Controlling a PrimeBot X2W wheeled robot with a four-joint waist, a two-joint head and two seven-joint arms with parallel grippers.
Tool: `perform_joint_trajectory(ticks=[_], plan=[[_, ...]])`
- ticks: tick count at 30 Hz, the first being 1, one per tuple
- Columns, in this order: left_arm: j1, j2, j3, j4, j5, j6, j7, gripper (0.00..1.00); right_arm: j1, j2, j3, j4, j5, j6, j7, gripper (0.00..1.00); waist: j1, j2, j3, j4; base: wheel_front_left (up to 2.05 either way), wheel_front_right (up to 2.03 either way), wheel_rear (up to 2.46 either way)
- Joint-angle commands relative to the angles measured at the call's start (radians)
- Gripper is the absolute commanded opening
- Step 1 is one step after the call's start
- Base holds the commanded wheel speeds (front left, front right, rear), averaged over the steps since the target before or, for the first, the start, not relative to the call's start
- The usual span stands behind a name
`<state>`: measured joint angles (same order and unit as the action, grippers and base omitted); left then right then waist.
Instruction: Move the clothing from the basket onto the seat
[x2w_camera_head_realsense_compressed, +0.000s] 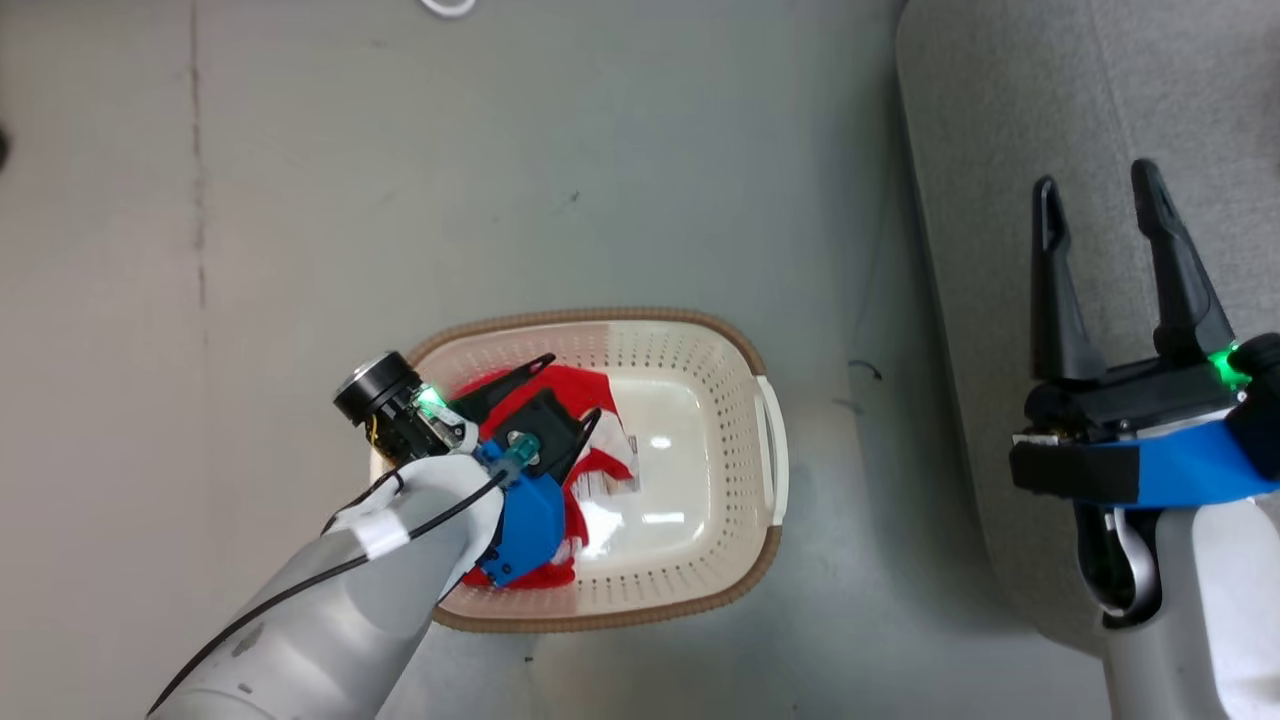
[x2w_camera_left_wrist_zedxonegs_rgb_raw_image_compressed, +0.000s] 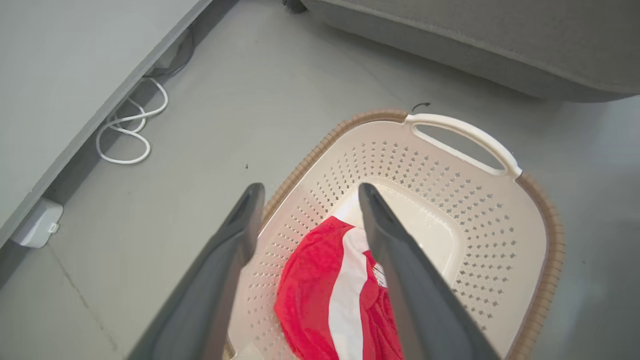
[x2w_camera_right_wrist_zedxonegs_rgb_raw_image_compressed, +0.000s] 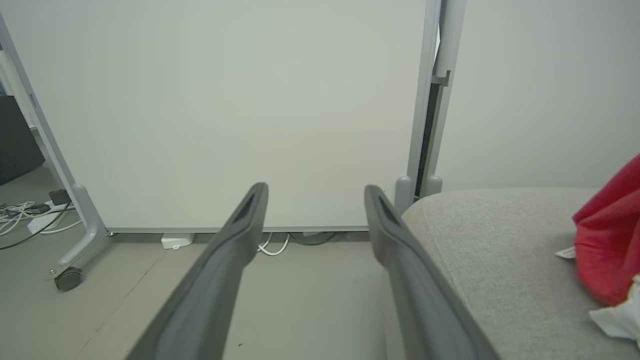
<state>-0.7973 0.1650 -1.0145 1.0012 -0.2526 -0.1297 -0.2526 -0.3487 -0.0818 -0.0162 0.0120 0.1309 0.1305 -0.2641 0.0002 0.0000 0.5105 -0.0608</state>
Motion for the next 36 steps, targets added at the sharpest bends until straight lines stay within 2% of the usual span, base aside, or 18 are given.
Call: perform_joint_trajectory(ticks=[1,6,13,21,27,36], plan=[[-0.040,-0.005,-0.046,0.044,-0.001,-0.001,0.021,1.00,-0.030,-0.005,0.003,-0.008,-0.004,0.000,-0.001,1.00,-0.0002,0.0000,0.069,-0.017,0.00,0.00,0.00],[-0.102,-0.022,-0.165,0.129,-0.013,-0.001,0.062,1.00,-0.068,-0.007,0.007,-0.021,-0.001,0.000,-0.001,1.00,-0.0002,0.0000,0.146,-0.030,0.00,0.00,0.00],[-0.143,-0.027,-0.250,0.199,0.013,-0.001,0.131,1.00,-0.103,-0.007,0.005,-0.038,0.002,0.000,-0.001,1.00,-0.0002,0.0000,0.229,-0.043,0.00,0.00,0.00],[-0.177,-0.036,-0.268,0.238,0.109,-0.001,0.220,1.00,-0.139,0.002,-0.001,-0.061,0.000,0.000,-0.001,1.00,-0.0002,0.0000,0.319,-0.049,0.00,0.00,0.00],[-0.215,-0.012,-0.268,0.266,0.207,-0.001,0.291,1.00,-0.151,0.009,-0.008,-0.088,-0.006,0.000,-0.001,1.00,-0.0002,0.0000,0.402,-0.067,0.00,0.00,0.00],[-0.266,0.002,-0.268,0.280,0.222,-0.001,0.329,1.00,-0.145,0.018,-0.019,-0.112,-0.009,0.000,-0.001,1.00,-0.0002,0.0000,0.471,-0.084,0.00,0.00,0.00]])
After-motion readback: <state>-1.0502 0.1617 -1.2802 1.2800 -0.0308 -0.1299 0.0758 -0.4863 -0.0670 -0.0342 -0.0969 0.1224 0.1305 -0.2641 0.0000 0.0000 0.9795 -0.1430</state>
